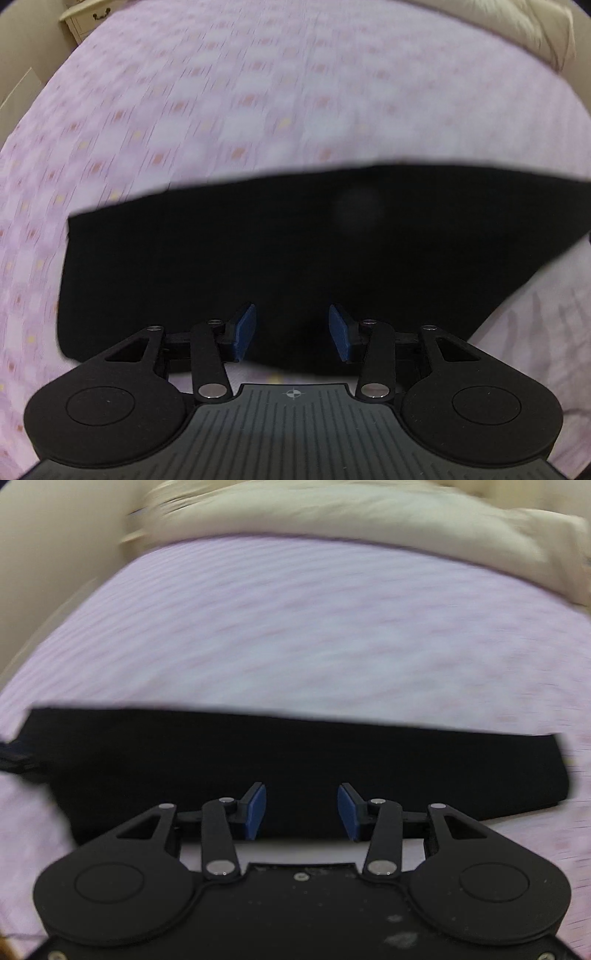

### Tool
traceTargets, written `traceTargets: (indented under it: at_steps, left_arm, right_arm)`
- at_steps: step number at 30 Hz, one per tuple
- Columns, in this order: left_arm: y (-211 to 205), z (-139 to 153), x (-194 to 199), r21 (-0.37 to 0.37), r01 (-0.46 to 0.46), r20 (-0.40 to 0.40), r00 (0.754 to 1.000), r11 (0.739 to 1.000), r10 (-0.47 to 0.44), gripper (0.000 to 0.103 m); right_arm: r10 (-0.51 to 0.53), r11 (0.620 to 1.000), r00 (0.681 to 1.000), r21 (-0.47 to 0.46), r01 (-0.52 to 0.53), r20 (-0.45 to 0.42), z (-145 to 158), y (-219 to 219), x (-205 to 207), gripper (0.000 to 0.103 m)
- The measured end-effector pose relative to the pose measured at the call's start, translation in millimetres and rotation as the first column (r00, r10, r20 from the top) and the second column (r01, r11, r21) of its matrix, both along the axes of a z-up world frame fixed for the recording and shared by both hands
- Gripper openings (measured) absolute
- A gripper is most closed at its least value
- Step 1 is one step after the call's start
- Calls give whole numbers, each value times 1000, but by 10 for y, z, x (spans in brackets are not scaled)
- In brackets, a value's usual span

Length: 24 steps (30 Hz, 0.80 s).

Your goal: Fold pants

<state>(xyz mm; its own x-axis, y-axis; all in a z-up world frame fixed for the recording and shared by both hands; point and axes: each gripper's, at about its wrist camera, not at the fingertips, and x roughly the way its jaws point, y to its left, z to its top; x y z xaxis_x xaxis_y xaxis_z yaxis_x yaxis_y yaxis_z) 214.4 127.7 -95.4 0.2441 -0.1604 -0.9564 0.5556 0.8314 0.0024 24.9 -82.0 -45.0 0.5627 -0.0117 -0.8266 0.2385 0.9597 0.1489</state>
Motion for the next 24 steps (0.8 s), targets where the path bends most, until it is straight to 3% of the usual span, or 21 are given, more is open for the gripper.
traceTargets:
  at_steps: [1,3,5,7,11,16,18,24]
  left_arm:
    - [107,-54,-9,18,2,6,1000,1000,-2,42]
    - [284,-168,72,55,-5,13,1000,998,5,43]
    - [444,-313,208,93,-14,-21,1000,996,16,54]
    - [573,-381,325,61,-13,-52,999,998,16,66]
    - [643,-350,390,38,40,-51,998,998,-38,66]
    - [671,-317,412,27,107,-42,994,994,-105,66]
    - [686,-297,426,25,132,-40,991,991,-131,66]
    - [748,-263,455,76,219,-7,976,973,-219,66]
  right_arm:
    - [0,1000,1000,0,0,0,0,0,0,46]
    - [104,993,995,60,-103,-6,-24,630,103,46]
    - [146,986,989,86,-144,-15,-62,956,177,46]
    - [172,981,985,93,-169,-21,-91,1096,221,46]
    - [259,963,963,102,-251,-76,-331,1803,439,46]
    - [252,964,961,120,-238,-115,-560,1987,678,41]
    - [238,967,958,134,-218,-158,-667,2007,768,13]
    - [244,964,949,155,-216,-197,-806,2034,633,11]
